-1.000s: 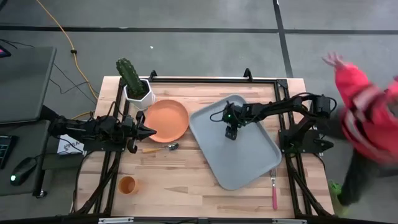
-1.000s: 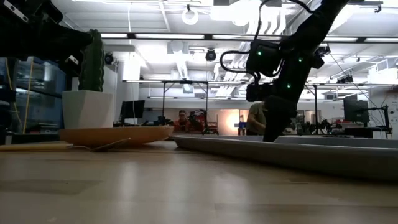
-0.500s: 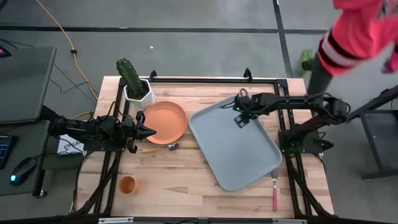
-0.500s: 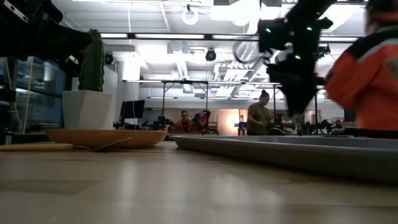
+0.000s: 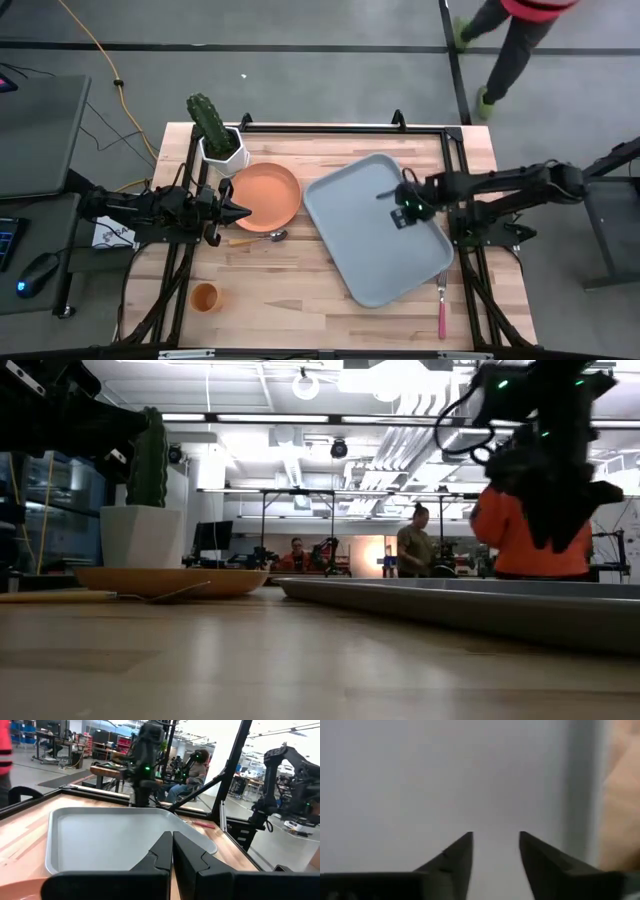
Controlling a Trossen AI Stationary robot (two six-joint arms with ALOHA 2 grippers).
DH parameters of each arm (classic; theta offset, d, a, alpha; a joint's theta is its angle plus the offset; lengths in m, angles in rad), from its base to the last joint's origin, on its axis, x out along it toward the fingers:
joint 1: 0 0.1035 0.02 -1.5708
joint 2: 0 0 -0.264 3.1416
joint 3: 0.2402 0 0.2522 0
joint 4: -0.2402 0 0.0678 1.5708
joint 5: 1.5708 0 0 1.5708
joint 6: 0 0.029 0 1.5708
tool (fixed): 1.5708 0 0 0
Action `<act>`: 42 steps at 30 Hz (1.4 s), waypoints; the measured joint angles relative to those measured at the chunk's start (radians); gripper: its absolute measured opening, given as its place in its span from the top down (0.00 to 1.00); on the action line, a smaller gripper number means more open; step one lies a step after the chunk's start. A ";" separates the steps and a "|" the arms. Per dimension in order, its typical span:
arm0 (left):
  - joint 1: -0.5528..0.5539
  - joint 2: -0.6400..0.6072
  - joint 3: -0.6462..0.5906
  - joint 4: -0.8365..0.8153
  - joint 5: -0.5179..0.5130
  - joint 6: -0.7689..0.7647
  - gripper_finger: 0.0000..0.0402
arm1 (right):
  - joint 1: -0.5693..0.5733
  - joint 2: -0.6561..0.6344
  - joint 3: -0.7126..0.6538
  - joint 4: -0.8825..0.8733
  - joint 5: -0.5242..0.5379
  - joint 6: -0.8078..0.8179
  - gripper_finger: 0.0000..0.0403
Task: Pick and place plate/cup/fork/spoon on tray
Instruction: Adjust the gray serving tray
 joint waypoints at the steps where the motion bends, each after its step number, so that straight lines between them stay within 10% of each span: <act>1: 0.000 0.000 0.000 0.000 0.000 0.000 1.00 | 0.040 -0.007 -0.009 0.017 -0.026 0.033 0.74; 5: 0.000 0.000 0.000 0.000 0.000 0.000 1.00 | 0.210 -0.010 -0.037 0.127 -0.098 0.162 0.96; 15: 0.000 0.000 0.000 0.000 0.000 0.000 1.00 | 0.419 0.117 -0.100 0.259 -0.200 0.299 0.99; 29: 0.000 0.000 0.000 0.000 0.000 0.000 1.00 | 0.312 0.308 -0.084 0.242 -0.276 0.081 1.00; 42: 0.000 0.000 0.000 0.000 0.000 0.000 1.00 | 0.110 0.330 -0.034 0.106 -0.092 -0.141 1.00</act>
